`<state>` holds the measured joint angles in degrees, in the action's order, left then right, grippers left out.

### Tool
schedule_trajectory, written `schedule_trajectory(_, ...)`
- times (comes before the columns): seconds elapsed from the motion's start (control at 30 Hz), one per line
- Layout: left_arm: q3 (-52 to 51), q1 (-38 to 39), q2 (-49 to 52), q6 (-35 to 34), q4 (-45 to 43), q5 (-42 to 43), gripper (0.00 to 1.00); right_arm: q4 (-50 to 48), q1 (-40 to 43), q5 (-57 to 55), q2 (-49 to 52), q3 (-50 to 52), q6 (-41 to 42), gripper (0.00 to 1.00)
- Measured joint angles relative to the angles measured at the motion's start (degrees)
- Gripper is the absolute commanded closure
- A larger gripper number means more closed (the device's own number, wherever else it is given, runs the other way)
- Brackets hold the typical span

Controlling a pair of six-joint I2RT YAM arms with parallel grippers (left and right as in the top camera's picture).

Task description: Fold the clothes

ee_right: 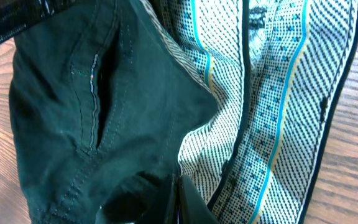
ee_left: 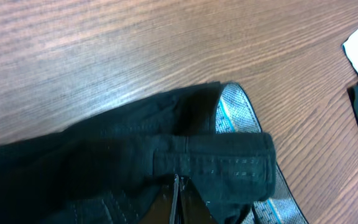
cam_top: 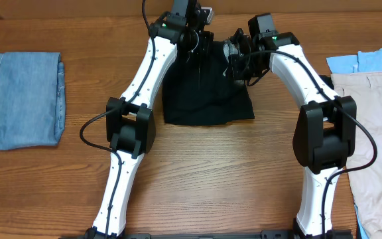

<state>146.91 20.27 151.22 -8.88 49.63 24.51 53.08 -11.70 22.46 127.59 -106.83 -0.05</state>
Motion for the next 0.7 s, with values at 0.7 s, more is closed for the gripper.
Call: schedule_trajectory(0.7, 0.0, 1.51, 3.65, -1.29, -4.81, 0.2, 0.96, 16.98, 0.72, 0.87, -0.04, 0.31, 1.55, 0.96)
